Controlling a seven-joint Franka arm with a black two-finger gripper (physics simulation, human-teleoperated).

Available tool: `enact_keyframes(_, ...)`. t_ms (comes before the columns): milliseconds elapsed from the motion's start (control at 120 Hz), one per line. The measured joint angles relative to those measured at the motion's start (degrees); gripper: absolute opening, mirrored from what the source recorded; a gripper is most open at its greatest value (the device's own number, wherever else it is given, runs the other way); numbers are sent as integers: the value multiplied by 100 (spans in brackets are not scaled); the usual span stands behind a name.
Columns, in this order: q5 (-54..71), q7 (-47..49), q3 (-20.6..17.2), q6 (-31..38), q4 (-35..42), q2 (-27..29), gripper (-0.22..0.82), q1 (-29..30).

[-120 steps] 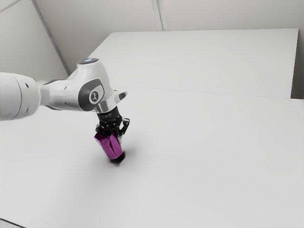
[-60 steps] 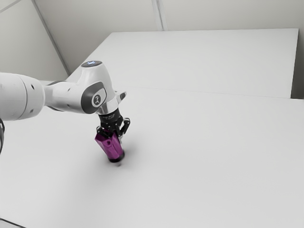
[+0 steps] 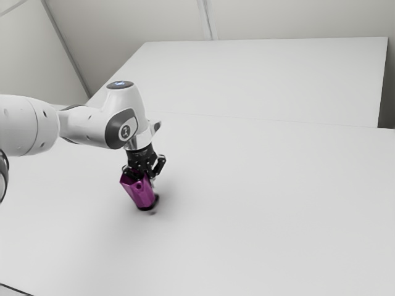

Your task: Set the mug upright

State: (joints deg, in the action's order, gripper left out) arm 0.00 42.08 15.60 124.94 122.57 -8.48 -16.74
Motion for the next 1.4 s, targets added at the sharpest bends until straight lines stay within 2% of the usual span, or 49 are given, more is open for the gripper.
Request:
enact_keyframes(58, 73, 28, 7, -2, -17, -15, -17, -1)
enact_keyframes(208, 274, 58, 13, -17, -89, -35, 17, -3)
enact_keyframes(300, 319, 69, 14, -73, -171, -33, 32, -5)
enact_keyframes(483, 351, 76, 16, -215, -276, 29, 48, -7)
enact_keyframes(675, 357, 53, 19, -491, -428, 213, 56, -4)
enact_keyframes(950, 355, -344, 28, -919, -730, 558, 59, 41)
enact_keyframes(1000, 360, -500, 8, -1041, -890, 599, 59, 80)
enact_keyframes(1125, 366, -976, -414, -1341, -1278, 739, 60, 584)
enact_keyframes(1400, 409, -2271, -357, -2303, -2641, 806, 60, 783)
